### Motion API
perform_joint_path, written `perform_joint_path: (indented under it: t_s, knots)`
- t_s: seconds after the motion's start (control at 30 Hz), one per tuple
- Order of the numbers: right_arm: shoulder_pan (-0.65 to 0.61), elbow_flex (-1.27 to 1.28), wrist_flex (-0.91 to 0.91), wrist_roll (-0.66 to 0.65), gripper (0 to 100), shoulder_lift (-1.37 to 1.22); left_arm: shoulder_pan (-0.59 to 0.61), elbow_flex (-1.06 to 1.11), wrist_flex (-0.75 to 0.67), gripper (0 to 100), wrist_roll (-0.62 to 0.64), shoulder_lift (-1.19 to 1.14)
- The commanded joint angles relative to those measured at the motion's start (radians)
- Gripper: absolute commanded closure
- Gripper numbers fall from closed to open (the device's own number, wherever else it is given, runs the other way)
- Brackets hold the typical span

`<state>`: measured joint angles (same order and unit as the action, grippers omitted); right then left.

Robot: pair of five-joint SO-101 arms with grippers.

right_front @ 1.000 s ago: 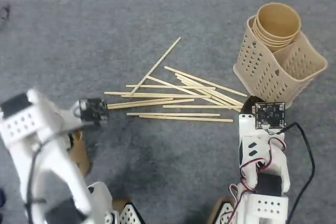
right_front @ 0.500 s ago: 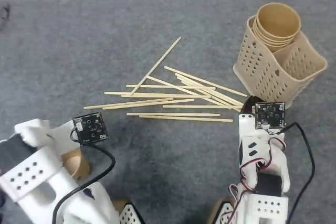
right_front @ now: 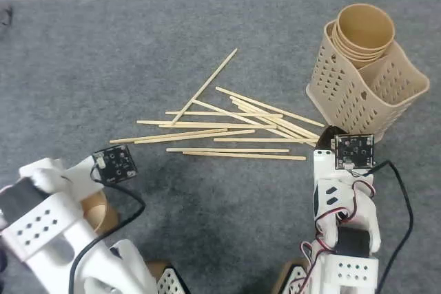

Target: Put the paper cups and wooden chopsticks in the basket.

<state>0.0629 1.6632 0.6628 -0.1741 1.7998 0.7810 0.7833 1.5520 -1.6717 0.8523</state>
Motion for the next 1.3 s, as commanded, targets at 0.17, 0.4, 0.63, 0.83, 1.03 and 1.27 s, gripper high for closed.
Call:
perform_joint_path:
  t_s: [0.17, 0.4, 0.63, 0.83, 1.03, 1.27]
  knots:
    - [-0.007, 0.02, -0.024, -0.012, 99.0, 0.016, 0.0, 0.031, -0.207, 80, 0.072, -0.003]
    - [-0.007, 0.02, -0.024, -0.012, 99.0, 0.016, 0.0, -0.019, -0.252, 80, 0.137, -0.299]
    - [-0.007, 0.02, -0.024, -0.012, 99.0, 0.016, -0.026, -0.242, 0.005, 81, 0.118, -0.611]
    - [-0.007, 0.02, -0.024, -0.012, 99.0, 0.016, -0.02, -0.335, 0.052, 91, 0.118, -0.758]
    - [-0.031, 0.02, -0.021, -0.012, 99.0, 0.016, -0.026, -0.438, 0.201, 98, 0.117, -0.766]
    - [-0.031, 0.02, -0.022, -0.012, 99.0, 0.016, -0.052, -0.51, 0.204, 99, 0.12, -0.736]
